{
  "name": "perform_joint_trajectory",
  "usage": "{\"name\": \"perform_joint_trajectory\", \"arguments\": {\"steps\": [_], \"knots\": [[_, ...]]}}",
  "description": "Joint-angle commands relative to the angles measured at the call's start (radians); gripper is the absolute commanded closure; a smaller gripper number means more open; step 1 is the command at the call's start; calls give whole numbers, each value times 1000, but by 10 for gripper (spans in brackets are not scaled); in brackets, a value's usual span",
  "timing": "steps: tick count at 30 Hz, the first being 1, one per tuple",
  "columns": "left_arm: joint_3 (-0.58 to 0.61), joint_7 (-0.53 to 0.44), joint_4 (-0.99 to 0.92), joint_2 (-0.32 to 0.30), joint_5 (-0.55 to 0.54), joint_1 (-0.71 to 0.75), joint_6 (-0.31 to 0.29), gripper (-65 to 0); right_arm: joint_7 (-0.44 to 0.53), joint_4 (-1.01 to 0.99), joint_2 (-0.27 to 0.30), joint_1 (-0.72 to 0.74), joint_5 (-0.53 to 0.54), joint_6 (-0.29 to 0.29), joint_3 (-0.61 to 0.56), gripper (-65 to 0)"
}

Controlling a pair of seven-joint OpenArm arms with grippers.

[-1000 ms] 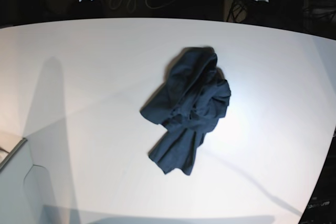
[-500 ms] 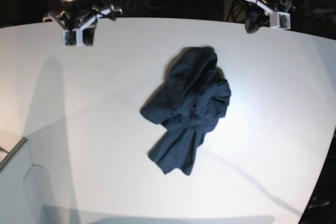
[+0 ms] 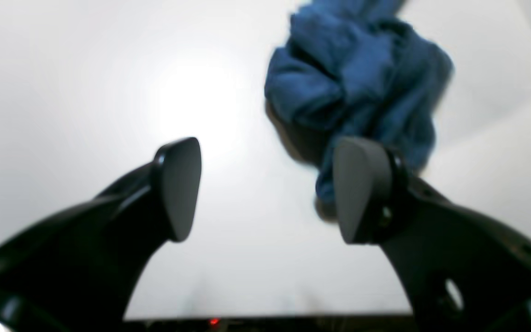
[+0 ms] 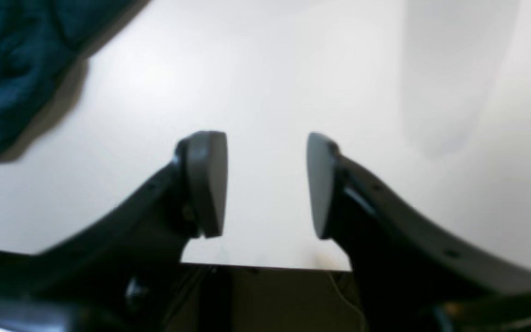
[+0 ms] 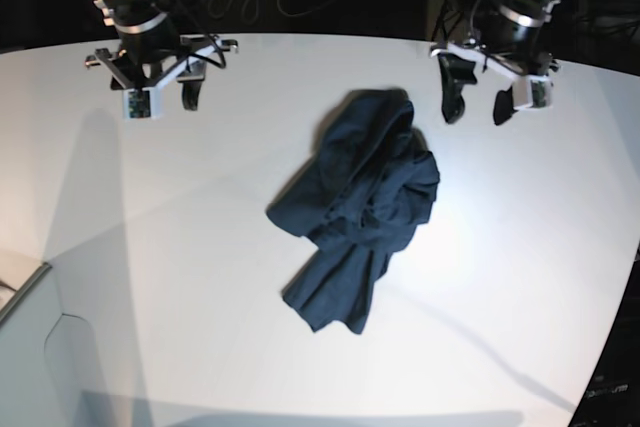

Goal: Layout the t-shirt on the table in an organized manner, then fold the t-shirt properly
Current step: 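Move the left gripper over the crumpled navy t-shirt and grasp it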

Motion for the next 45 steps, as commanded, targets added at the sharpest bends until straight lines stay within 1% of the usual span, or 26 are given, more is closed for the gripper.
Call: {"name": "perform_joint_trajectory", "arguments": {"steps": [1, 4, 13, 15, 18, 20, 21, 22, 23, 24, 26, 27, 28, 29, 30, 31, 32, 34, 37, 39, 42, 45], "knots": [[4, -17, -16, 3, -1, -22, -5, -436, 21, 19, 3, -3, 1, 2, 0, -288], [44, -17, -82, 41, 6, -86, -6, -436, 19, 17, 3, -3, 1, 2, 0, -288], [196, -18, -254, 50, 5, -237, 1, -436, 19, 13, 6, -7, 1, 2, 6, -288], [214, -18, -279, 52, 5, -254, 1, -436, 19, 11, 23, -7, 1, 2, 6, -288], [223, -18, -309, 52, 0, -275, 1, -435, 19, 10, 24, -5, 1, 2, 8, -288], [223, -18, -328, 70, 0, -278, -5, -432, 18, 10, 24, -2, -1, 2, 8, -288], [223, -18, -332, 78, 5, -284, -5, -420, 18, 10, 26, -2, -1, 2, 10, -288], [223, -18, -336, 83, 5, -289, -6, -388, 18, 10, 26, -2, -1, 2, 17, -288], [225, -18, -339, 83, 2, -289, -6, -333, 18, 10, 24, -2, -1, 2, 25, -288], [225, -18, -339, 86, 0, -289, -6, -248, 18, 10, 24, -2, -1, 2, 28, -288], [225, -18, -339, 87, 0, -289, 0, -38, 18, 10, 24, -2, -1, 2, 31, -288], [223, -18, -339, 89, 0, -290, 1, 0, 18, 10, 24, -2, -1, 2, 31, -288], [223, -17, -339, 97, 0, -297, 1, 0, 18, 8, 24, -2, -1, 2, 31, -288], [225, -17, -339, 103, 5, -301, 1, -38, 18, 8, 24, -2, -1, 2, 31, -288], [225, -17, -332, 104, 6, -301, 1, -31, 18, 8, 24, -2, -1, 2, 31, -288], [225, -17, -326, 106, 6, -300, 1, -5, 18, 8, 26, -2, -1, 2, 31, -288], [225, -17, -311, 106, 0, -298, 1, 0, 18, 8, 26, -2, -1, 2, 31, -288], [220, -17, -230, 106, 0, -264, 3, -6, 18, 8, 26, -2, -1, 2, 31, -288], [219, -17, -52, 106, 6, -214, 3, -3, 18, 8, 26, -2, -1, 2, 31, -288], [220, -17, 60, 106, 8, -204, 3, -3, 18, 8, 40, -2, -1, 2, 33, -288], [229, -17, 137, 112, 8, -212, 3, -3, 18, -6, 44, -2, -1, 2, 33, -288], [274, -15, 180, 107, 8, -260, 3, -3, 18, -6, 46, -7, -1, 2, 34, -288]]}}
